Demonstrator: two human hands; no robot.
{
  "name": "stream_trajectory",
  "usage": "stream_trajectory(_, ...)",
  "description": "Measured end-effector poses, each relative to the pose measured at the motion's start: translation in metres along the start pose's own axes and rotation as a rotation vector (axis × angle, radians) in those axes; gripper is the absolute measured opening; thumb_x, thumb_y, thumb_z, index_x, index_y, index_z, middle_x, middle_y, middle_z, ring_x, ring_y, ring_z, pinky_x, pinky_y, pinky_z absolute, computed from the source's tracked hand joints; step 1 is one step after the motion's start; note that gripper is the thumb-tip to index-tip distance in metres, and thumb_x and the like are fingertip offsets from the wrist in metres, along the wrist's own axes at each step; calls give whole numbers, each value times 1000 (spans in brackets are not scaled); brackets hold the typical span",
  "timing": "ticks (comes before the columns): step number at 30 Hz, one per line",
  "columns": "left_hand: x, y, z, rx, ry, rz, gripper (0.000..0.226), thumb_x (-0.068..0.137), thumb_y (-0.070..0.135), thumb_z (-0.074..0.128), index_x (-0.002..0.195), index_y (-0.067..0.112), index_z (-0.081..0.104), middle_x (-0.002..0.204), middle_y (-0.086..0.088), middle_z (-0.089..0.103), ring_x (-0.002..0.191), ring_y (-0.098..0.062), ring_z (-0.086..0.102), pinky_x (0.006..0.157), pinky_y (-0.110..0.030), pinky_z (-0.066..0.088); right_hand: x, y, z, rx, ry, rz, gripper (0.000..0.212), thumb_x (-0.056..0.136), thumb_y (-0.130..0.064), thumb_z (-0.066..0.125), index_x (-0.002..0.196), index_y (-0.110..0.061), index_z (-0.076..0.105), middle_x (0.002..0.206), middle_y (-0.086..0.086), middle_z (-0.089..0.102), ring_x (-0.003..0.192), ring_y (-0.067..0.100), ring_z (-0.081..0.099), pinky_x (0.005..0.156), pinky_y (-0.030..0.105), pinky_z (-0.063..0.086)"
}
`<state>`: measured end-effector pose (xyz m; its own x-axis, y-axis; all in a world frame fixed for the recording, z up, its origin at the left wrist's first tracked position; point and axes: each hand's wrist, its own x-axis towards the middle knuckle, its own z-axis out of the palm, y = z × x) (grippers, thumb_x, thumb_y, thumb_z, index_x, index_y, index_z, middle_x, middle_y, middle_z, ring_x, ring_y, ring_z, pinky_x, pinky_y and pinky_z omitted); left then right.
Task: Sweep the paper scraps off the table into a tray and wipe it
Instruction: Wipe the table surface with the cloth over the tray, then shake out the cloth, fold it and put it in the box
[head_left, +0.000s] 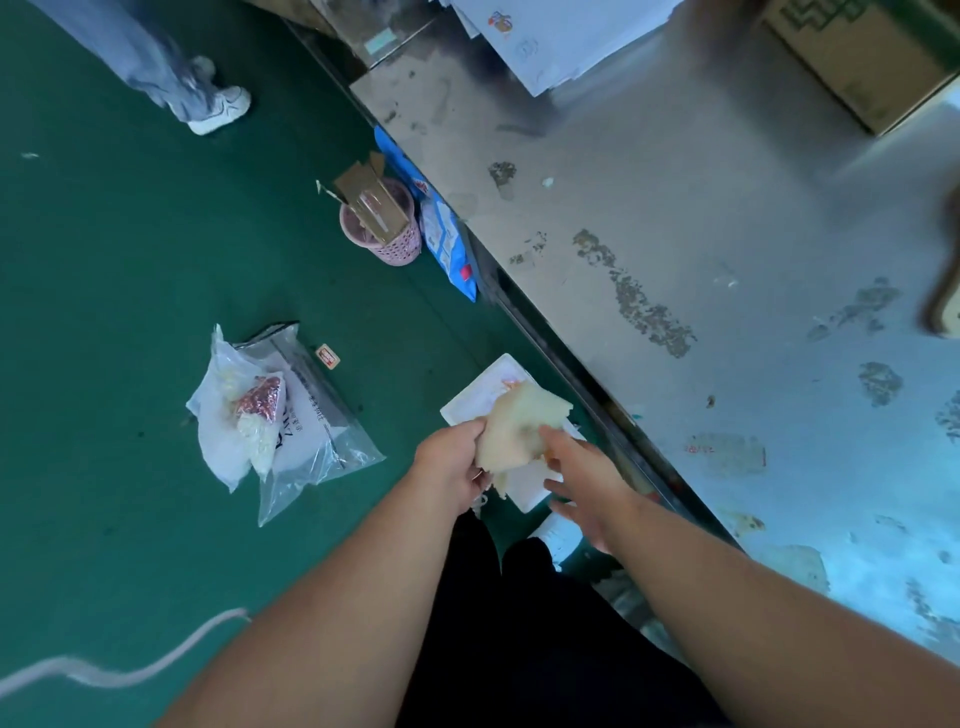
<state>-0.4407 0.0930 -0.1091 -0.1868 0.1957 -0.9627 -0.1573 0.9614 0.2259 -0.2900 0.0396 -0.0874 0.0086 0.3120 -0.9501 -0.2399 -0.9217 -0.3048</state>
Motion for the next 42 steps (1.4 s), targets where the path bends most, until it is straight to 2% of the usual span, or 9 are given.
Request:
stream_trajectory(5, 3, -1, -4, 62, -52, 2, 16, 96, 27, 67, 109, 19, 72, 95, 1, 74, 78, -17, 69, 70, -31, 53, 5, 7, 6, 162, 28, -61, 29, 94, -42, 69, 113, -20, 68, 110, 4, 76, 102, 18, 71, 99, 41, 53)
stream_trajectory(10, 7, 18, -18, 207, 40, 184, 7, 89, 16, 65, 85, 17, 60, 90, -4, 62, 75, -23, 55, 63, -29, 45, -16, -7, 14, -144, 242, -289, 24, 94, -38, 67, 95, -14, 67, 84, 1, 68, 74, 15, 59, 68, 26, 50)
stream_trajectory(14, -8, 49, -29, 371, 111, 309, 21, 97, 14, 55, 76, 16, 51, 88, -7, 57, 75, -25, 52, 62, -30, 43, -51, -36, 37, -395, 300, -442, 20, 97, -37, 59, 93, -18, 61, 88, 2, 69, 70, 11, 60, 60, 24, 47)
stream_trajectory(18, -54, 86, -34, 442, 140, 513, 15, 90, 18, 53, 79, 8, 50, 73, -1, 51, 61, -21, 44, 55, -29, 31, -84, -76, 67, -353, 277, -560, 20, 99, -32, 54, 96, -12, 55, 76, -3, 57, 48, -1, 56, 45, 15, 41)
stream_trajectory(24, -147, 166, -36, 425, -358, 970, 9, 92, 15, 66, 93, 21, 72, 92, 5, 73, 84, -10, 67, 69, -17, 50, -130, -155, 93, -271, 472, -824, 22, 94, -41, 64, 86, -21, 58, 77, -8, 64, 55, -2, 55, 51, 12, 44)
stream_trajectory(27, -181, 201, -32, 576, -593, 1040, 14, 93, 41, 72, 104, 33, 71, 102, 11, 76, 94, -4, 72, 78, -21, 57, -156, -193, 92, -107, 476, -902, 23, 91, -36, 70, 84, -16, 61, 76, -7, 65, 63, 7, 57, 62, 24, 49)
stream_trajectory(31, -228, 237, -20, 682, -575, 1232, 34, 85, 64, 70, 111, 43, 69, 104, 21, 75, 95, 4, 71, 86, -29, 61, -198, -232, 84, 81, 396, -981, 29, 92, -39, 71, 94, -10, 73, 90, 4, 78, 87, 22, 76, 83, 42, 61)
stream_trajectory(36, -289, 268, 5, 754, -669, 1415, 27, 90, 48, 73, 116, 43, 70, 97, 29, 74, 90, 11, 68, 76, -15, 54, -250, -268, 61, 323, 271, -1063, 35, 103, -30, 57, 113, 0, 72, 110, 22, 74, 106, 37, 70, 96, 45, 56)
stream_trajectory(42, -350, 289, 45, 731, -710, 1579, 25, 103, 43, 55, 110, 35, 77, 94, 5, 76, 91, -17, 69, 81, -35, 57, -306, -291, 42, 433, 424, -1161, 28, 97, -5, 57, 90, -15, 83, 85, 6, 77, 77, 16, 69, 75, 29, 54)
